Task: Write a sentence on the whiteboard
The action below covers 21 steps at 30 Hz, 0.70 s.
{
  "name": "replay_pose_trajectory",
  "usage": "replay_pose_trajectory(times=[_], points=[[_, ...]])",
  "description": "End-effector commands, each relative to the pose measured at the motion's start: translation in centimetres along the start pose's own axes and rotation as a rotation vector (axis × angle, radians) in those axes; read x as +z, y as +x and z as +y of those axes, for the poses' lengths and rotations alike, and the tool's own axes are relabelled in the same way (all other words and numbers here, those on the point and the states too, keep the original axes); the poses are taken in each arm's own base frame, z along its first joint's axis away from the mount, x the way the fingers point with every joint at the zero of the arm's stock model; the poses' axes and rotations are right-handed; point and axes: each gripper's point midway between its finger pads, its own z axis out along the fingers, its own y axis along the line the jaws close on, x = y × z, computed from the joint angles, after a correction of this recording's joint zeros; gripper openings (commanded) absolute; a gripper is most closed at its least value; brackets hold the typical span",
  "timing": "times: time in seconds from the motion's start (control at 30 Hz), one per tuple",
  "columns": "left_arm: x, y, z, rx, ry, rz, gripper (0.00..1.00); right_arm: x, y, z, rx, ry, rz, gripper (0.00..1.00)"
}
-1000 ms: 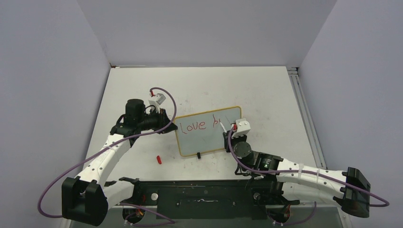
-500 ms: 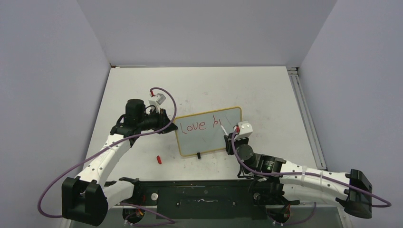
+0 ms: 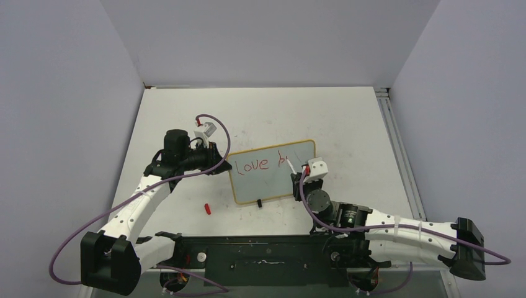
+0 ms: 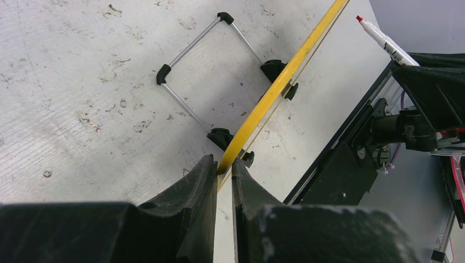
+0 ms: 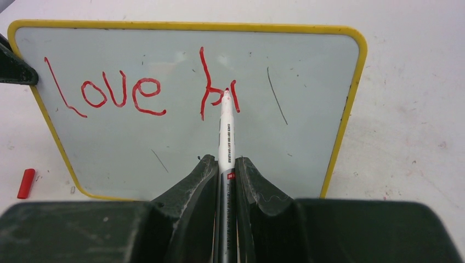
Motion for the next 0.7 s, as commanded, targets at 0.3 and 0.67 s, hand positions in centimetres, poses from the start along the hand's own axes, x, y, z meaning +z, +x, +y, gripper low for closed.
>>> replay_pose_trajectory(times=[0.3,0.67], points=[[-0.5,-1.3,-0.6,0.032,0.003,-0.036,0.1,1.4,-3.1,0.4,0.019,0.005,-0.076,0.05],[-0.5,-1.3,-0.6,0.032,0.003,-0.036,0.1,1.9,-3.6,0.7,0.014,0.004,-0.092,0.05]])
